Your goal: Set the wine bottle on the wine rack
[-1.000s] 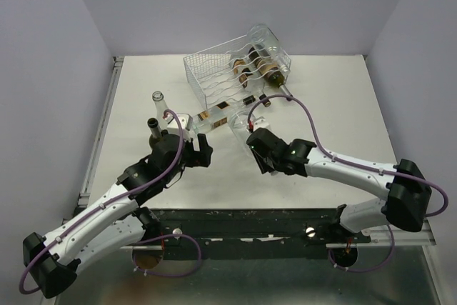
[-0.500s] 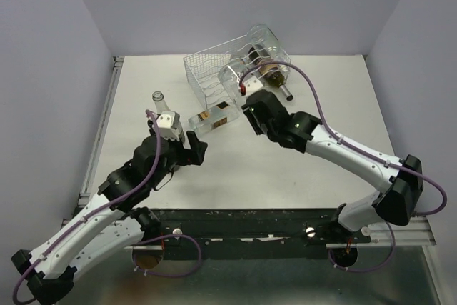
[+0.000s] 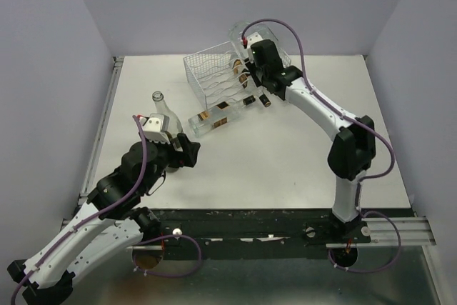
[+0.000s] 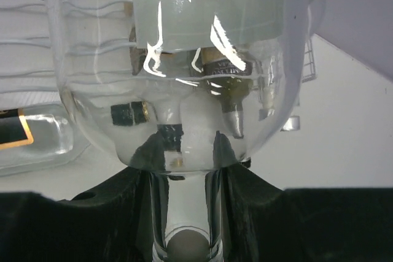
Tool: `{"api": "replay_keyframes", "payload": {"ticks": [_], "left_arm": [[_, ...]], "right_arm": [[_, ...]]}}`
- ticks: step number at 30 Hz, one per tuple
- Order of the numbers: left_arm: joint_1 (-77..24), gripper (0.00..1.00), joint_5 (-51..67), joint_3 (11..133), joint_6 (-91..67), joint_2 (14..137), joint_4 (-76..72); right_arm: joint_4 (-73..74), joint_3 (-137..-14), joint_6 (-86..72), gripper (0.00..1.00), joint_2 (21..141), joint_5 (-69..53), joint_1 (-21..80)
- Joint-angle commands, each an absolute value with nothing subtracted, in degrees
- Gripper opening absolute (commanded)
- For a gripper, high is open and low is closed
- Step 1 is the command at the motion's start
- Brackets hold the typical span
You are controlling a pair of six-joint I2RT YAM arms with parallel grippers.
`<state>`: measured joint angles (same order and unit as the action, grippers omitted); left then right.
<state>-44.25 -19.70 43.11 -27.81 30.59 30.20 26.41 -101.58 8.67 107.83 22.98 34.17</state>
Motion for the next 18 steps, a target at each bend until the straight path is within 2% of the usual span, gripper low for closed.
{"api": "replay_keyframes", "payload": {"ticks": [1,4,8,18], "left_arm": [[-44.12,0.99,-20.92,42.45,-27.07,29.71,31.03],[-44.12,0.99,-20.31,41.40,-26.90,29.36,29.89],[-44.12,0.99,-20.30,41.13,-26.89,29.70,29.44],[-44.12,0.99,-18.20,40.52,-27.07,31.81,27.69]], "right_arm": [[17.04,-114.05,10.73,0.01,113.98,20.48,32.61],[20.82,-121.54,9.75,0.01,119.69,21.53,31.91],[21.88,-125.67,10.02,0.01,123.30,20.83,31.29],[24.43,-129.98,8.61,0.01,128.75,20.74,29.53]]}}
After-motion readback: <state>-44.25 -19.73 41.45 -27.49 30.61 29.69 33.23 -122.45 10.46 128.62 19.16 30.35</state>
